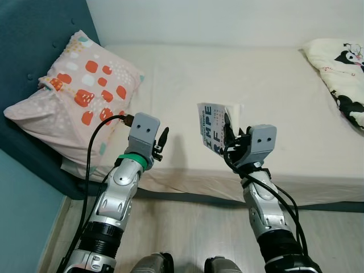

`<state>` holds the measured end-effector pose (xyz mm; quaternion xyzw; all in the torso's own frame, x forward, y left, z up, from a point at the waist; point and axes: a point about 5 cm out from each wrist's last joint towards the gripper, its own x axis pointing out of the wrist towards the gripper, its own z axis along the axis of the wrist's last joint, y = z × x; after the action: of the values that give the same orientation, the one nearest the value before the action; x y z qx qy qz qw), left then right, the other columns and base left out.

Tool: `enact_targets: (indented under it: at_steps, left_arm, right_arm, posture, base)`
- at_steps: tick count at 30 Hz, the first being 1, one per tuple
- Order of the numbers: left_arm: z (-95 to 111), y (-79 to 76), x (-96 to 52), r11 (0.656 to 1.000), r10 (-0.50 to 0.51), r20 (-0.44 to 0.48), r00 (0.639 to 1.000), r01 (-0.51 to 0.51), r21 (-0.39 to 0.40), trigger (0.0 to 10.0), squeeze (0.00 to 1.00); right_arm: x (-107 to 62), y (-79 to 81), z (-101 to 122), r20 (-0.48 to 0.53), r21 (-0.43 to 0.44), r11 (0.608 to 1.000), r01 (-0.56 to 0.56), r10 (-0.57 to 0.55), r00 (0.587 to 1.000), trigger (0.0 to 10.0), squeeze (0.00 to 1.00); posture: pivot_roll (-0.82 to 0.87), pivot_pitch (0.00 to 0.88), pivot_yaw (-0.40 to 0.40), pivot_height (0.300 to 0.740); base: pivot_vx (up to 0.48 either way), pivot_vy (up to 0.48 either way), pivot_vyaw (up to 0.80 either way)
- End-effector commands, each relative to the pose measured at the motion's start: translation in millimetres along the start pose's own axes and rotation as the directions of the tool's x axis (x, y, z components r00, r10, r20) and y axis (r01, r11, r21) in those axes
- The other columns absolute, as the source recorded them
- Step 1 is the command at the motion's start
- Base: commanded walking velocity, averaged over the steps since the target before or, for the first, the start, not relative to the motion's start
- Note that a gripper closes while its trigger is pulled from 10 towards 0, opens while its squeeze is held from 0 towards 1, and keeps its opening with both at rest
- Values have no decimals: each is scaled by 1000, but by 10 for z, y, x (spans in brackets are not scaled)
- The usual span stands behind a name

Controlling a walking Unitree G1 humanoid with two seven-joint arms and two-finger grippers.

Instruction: Clean up the room

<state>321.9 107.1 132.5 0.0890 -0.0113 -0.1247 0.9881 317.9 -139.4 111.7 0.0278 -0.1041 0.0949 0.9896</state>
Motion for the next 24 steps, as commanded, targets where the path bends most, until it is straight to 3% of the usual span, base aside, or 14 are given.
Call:
enact_targets:
  at_steps: [1,24]
  left_arm:
    - [-48,-15,-11,1000,-6,-16,1000,6,12,10000,0]
    - [-36,-27,20,1000,-6,-14,1000,6,20,10000,0]
  right_arm:
    - [1,-5,33,31,2,1000,7,-7,999,10000,0]
    - [15,23,15,15,11,1000,-4,3,1000,10000,0]
  posture:
    - [-27,13,69,740]
    - [-31,4,66,740]
  base:
    - [0,0,0]
    - [0,0,0]
